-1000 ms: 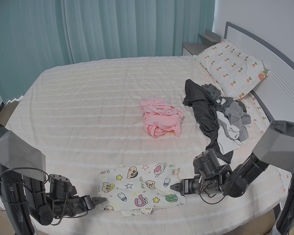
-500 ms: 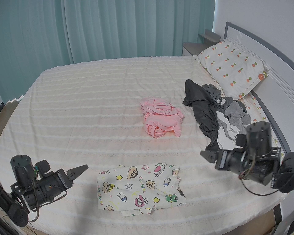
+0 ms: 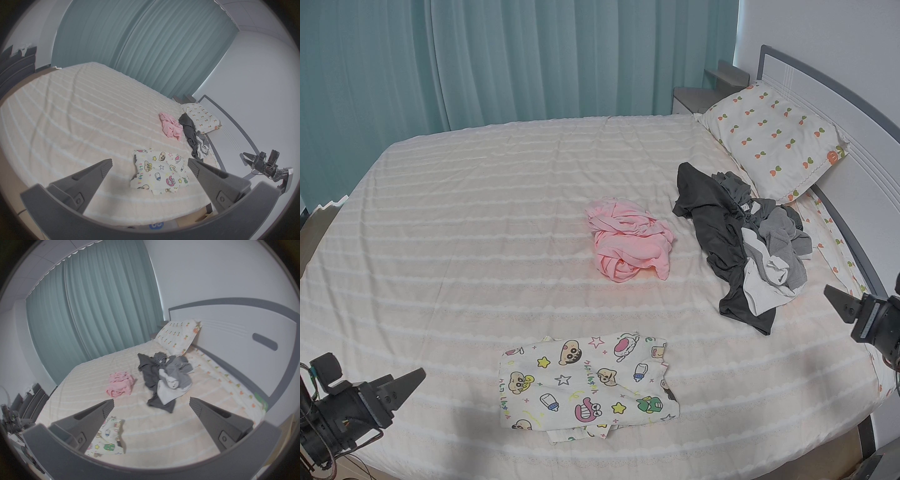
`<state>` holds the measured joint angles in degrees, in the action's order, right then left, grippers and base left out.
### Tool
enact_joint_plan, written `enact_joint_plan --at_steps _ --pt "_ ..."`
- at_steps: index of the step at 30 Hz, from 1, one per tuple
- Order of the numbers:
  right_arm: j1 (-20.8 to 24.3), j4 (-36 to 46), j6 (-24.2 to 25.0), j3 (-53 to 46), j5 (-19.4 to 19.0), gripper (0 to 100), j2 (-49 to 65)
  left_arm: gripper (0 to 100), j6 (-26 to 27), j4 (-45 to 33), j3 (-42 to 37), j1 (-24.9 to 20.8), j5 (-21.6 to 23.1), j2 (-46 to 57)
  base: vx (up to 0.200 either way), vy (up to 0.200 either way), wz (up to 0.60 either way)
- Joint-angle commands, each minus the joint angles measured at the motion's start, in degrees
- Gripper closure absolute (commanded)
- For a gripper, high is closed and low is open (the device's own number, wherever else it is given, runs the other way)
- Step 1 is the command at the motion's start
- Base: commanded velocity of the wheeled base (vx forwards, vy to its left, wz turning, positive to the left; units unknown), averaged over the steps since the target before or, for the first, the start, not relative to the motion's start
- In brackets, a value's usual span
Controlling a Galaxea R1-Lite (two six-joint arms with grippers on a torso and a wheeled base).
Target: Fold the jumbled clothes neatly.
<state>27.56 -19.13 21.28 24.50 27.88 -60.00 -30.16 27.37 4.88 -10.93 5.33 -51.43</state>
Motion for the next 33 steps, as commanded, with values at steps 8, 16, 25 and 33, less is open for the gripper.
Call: enact_joint_plan --at_steps 8,16,25,33 --pt "-17.8 7.0 -17.5 -17.2 1.7 0 40.5 0 6.7 -44.9 16.9 9.7 -11.3 44.1 0.0 0.0 0.0" --pt "-22.6 7.5 -20.5 -24.4 -5.6 0 48.6 0 13.8 -44.4 9.4 14.2 -15.8 45.9 0.0 0.0 0.0" --pt "-27.8 16.2 -19.7 -24.0 -26.1 0 60.0 0 24.0 -26.8 -4.2 14.2 -18.7 46.0 0.0 0.0 0.0" --pt "-27.7 16.8 -20.6 -23.8 -27.8 0 59.9 0 27.8 -24.7 -4.6 14.1 -8.5 46.0 0.0 0.0 0.0"
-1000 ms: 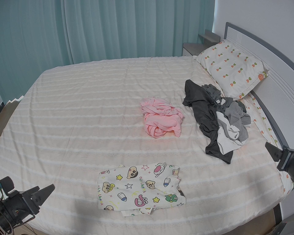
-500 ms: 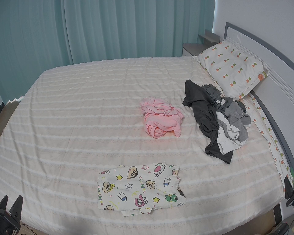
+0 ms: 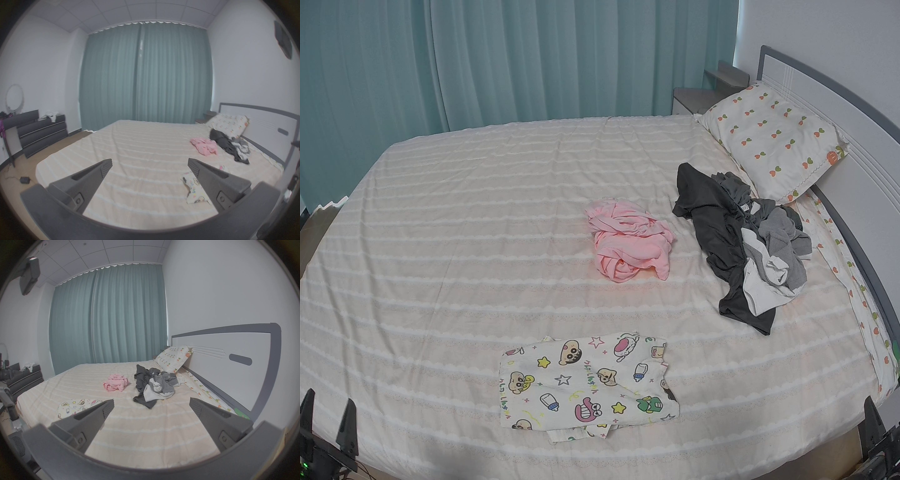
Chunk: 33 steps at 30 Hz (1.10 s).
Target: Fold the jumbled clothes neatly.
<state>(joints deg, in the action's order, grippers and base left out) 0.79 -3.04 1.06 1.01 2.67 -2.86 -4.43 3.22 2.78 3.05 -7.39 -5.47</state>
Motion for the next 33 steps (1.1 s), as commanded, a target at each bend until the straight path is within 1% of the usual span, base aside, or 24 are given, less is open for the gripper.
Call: enact_joint_plan --at_steps 1,3,4,6,7,8,10,12,13,14,15,16,17,19,21,22,23,25,26,33 --pt "-1.0 0.8 -0.4 -0.3 -3.4 0 2.8 0 2.1 -0.7 -2.5 0.1 5.2 0.0 0.0 0.0 0.0" --pt "-1.0 2.9 -0.4 0.4 -7.4 0 2.8 0 2.3 -0.8 -2.5 0.1 8.0 0.0 0.0 0.0 0.0" --pt "-1.0 4.4 -0.6 1.0 -10.3 0 2.8 0 2.8 -0.8 -2.5 0.1 10.3 0.0 0.0 0.0 0.0" --pt "-1.0 5.1 -0.7 1.1 -14.0 0 2.8 0 3.3 -1.1 -2.4 0.0 14.3 -0.3 0.0 0.0 0.0" --pt "-1.0 5.1 -0.9 1.1 -14.6 0 2.8 0 3.5 -1.1 -2.4 0.1 15.0 -0.6 0.0 0.0 0.0" --pt "-1.0 5.1 -1.1 1.1 -15.0 0 2.8 0 3.7 -1.1 -2.4 0.5 14.8 -0.9 0.0 0.0 0.0" --pt "-1.1 5.1 -2.0 1.1 -14.4 0 2.8 0 5.9 -1.1 -2.4 1.1 13.5 -2.1 0.0 0.0 0.0" --pt "-1.1 5.1 -2.1 1.1 -13.3 0 2.8 0 6.3 -1.1 -2.4 1.2 13.6 -2.0 0.0 0.0 0.0" --pt "-1.1 5.1 -1.8 1.2 -9.7 0 2.8 0 5.8 -1.1 -2.4 1.2 13.3 -1.6 0.0 0.0 0.0" --pt "-1.1 5.1 -1.8 1.2 -7.6 0 2.8 0 6.2 -1.1 -2.5 1.2 13.6 -0.7 0.0 0.0 0.0" --pt "-1.1 5.1 -2.0 1.1 -5.3 0 2.8 0 7.7 -2.2 -2.7 1.0 12.7 -0.1 0.0 0.0 0.0" --pt "-1.1 5.1 -2.0 1.1 -5.3 0 2.8 0 7.7 -2.2 -2.7 1.0 12.7 -0.1 0.0 0.0 0.0" --pt "-1.1 5.0 -3.3 1.0 -0.8 0 2.7 0 9.5 -4.6 -2.5 1.0 11.7 -0.2 0.0 0.0 0.0" --pt "-1.1 4.7 -3.8 0.9 0.0 0 2.7 0 9.3 -3.9 -2.5 1.0 11.2 -0.2 0.0 0.0 0.0" --pt "-1.1 5.6 -3.4 1.1 -1.4 0 2.6 0 7.0 -4.2 -2.5 0.7 11.1 -0.6 0.0 0.0 0.0" --pt "-1.1 5.8 -3.7 0.4 -2.7 0 2.4 0 5.8 -4.2 -2.5 0.3 11.2 -0.9 0.0 0.0 0.0" --pt "-1.0 5.8 -4.0 0.2 -3.5 0 2.4 0 5.5 -4.3 -2.5 -0.3 11.1 -0.4 0.0 0.0 0.0" --pt "-1.0 5.2 -4.0 0.0 -4.0 0 2.7 0 5.7 -4.2 -2.5 -3.0 11.1 3.8 0.0 0.0 0.0" --pt "-1.0 5.1 -3.7 -0.1 -4.0 0 2.7 0 5.7 -4.3 -2.5 -3.2 11.0 5.5 0.0 0.0 0.0" --pt "-1.0 4.7 -2.5 -0.3 -4.1 0 2.8 0 5.0 -4.5 -2.5 -3.0 10.9 4.9 0.0 0.0 0.0"
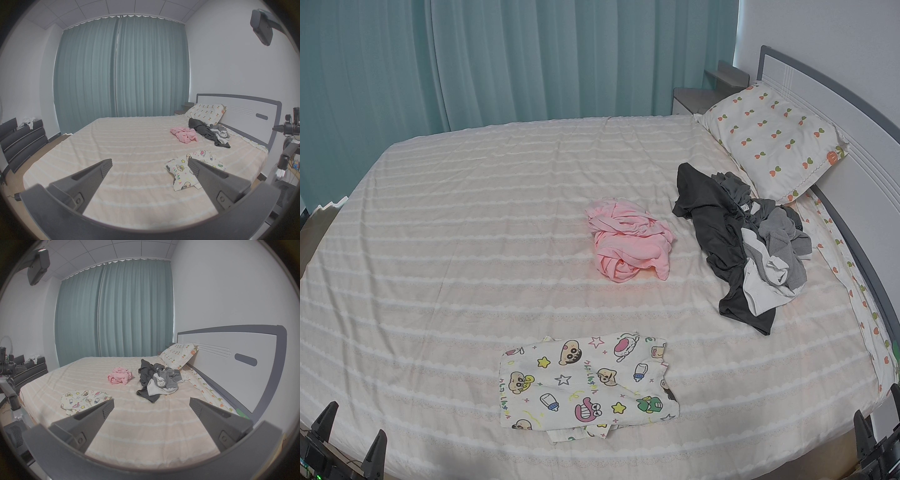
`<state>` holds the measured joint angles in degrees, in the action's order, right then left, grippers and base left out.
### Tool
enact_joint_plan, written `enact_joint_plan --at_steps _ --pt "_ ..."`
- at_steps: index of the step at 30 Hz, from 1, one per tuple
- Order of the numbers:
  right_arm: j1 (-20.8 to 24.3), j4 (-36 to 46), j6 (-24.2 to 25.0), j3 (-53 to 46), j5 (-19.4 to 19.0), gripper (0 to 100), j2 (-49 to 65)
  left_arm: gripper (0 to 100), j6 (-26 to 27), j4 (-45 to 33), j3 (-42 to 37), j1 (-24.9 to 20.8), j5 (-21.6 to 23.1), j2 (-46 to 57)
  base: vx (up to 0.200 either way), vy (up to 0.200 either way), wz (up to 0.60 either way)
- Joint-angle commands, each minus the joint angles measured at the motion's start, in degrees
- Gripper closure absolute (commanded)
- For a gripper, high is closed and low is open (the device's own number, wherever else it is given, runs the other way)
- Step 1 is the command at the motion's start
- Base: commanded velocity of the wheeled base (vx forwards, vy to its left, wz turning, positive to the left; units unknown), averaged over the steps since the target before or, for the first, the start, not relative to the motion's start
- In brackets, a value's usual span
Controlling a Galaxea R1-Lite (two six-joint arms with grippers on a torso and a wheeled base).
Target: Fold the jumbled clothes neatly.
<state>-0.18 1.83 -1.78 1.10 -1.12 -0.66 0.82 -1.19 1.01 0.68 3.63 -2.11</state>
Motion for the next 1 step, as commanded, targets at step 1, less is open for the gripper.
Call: enact_joint_plan --at_steps 1 --pt "0.0 -0.2 0.5 -0.5 -0.2 0 0.6 0 -0.3 -0.1 -0.7 -0.7 -0.1 1.5 0.0 0.0 0.0"
